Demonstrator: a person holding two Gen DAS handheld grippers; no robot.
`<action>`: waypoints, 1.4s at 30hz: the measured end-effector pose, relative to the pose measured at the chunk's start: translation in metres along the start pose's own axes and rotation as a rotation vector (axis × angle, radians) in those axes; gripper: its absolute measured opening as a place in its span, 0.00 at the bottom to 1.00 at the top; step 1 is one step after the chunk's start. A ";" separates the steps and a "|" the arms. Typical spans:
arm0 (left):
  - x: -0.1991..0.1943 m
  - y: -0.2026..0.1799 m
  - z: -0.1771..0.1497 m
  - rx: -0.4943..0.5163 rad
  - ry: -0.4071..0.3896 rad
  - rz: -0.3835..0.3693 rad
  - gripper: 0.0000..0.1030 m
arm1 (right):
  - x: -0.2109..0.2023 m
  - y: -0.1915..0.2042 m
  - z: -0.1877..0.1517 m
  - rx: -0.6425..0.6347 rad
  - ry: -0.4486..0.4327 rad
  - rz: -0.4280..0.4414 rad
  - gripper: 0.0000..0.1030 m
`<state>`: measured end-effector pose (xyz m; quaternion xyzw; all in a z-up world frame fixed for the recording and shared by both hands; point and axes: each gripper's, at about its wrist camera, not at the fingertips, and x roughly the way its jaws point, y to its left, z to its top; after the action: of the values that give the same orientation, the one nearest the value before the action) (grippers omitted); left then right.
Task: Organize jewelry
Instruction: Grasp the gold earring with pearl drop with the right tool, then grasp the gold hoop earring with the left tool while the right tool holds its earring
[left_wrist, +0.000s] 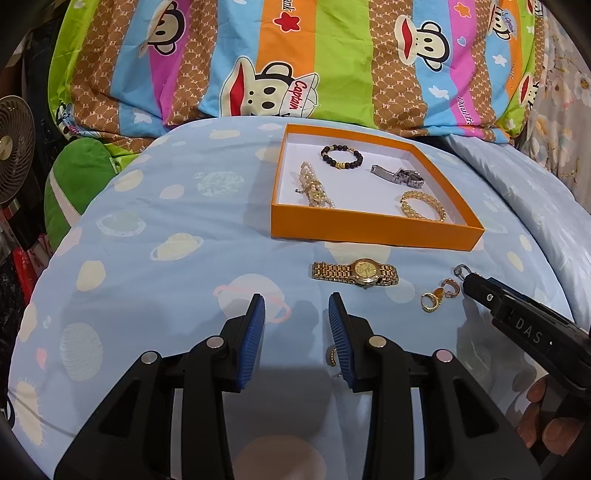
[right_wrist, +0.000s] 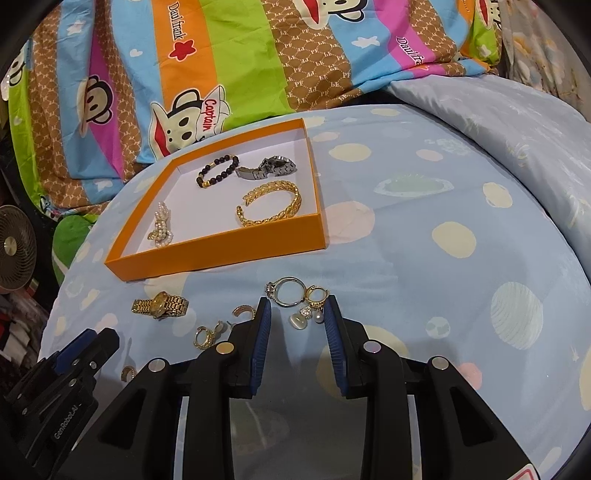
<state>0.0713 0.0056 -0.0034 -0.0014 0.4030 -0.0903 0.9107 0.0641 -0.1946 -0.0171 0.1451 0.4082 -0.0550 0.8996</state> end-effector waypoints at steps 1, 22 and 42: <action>0.001 0.001 0.000 -0.003 0.002 -0.002 0.34 | 0.000 0.000 -0.001 0.001 0.000 0.000 0.29; 0.006 0.011 -0.004 -0.061 0.036 -0.052 0.34 | -0.016 -0.009 -0.019 -0.023 0.012 -0.011 0.12; -0.004 -0.016 -0.023 0.081 0.078 -0.058 0.52 | -0.031 -0.011 -0.034 -0.019 -0.006 0.023 0.10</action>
<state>0.0493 -0.0076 -0.0143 0.0272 0.4338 -0.1330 0.8907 0.0166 -0.1949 -0.0174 0.1411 0.4042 -0.0411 0.9028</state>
